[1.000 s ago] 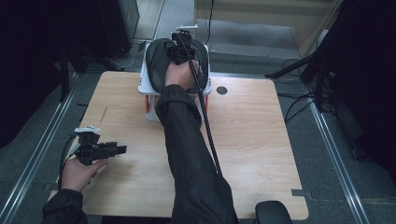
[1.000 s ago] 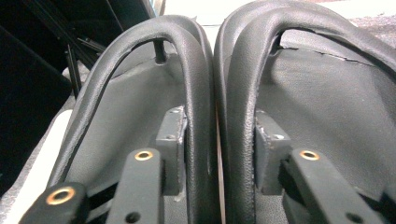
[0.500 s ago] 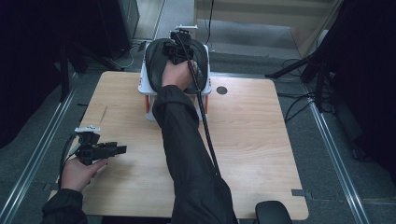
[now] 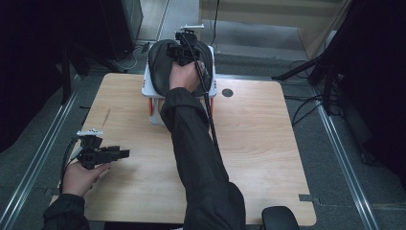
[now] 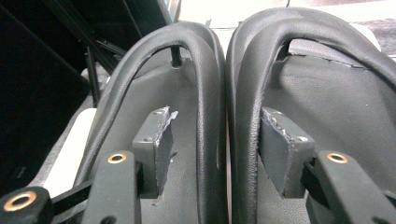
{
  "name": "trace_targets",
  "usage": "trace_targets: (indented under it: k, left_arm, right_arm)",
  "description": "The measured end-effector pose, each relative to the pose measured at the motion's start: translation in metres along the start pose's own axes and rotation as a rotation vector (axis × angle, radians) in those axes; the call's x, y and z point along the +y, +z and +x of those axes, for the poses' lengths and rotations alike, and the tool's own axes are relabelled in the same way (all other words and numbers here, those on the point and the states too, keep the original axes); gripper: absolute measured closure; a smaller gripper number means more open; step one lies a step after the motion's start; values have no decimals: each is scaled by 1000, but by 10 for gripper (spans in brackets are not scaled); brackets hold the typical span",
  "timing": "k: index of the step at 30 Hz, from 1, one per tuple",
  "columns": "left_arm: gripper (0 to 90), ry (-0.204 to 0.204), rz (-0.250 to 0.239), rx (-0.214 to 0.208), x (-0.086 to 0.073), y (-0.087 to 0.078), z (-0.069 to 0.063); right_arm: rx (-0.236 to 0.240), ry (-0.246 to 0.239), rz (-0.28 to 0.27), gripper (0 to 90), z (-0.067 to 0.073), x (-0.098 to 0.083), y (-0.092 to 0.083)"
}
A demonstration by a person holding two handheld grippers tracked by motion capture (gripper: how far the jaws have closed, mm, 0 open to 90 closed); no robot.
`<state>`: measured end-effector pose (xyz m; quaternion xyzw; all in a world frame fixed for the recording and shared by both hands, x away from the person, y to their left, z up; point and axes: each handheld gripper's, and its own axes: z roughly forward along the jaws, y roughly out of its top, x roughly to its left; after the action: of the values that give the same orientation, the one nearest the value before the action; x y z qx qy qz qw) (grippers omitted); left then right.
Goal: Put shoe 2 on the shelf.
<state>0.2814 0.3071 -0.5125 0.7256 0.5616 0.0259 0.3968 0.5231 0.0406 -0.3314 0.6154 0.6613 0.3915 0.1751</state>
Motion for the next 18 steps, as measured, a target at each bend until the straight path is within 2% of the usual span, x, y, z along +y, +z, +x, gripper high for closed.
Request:
trace_targets:
  k: [4,7,12,18]
  left_arm:
    - [395,4,3,0,1,0,0]
    - [395,6,8,-1,1,2,0]
    - [394,11,9,0,3,3,-1]
    - [394,15,16,-4,4,6,-2]
  right_arm:
    - [35,-12,-15,468,-3,3,-9]
    - [55,-52,-24,472,-5,5,-17]
    - [92,-106,24,473,-8,4,-26]
    - [136,-159,47,474,-13,-4,-36]
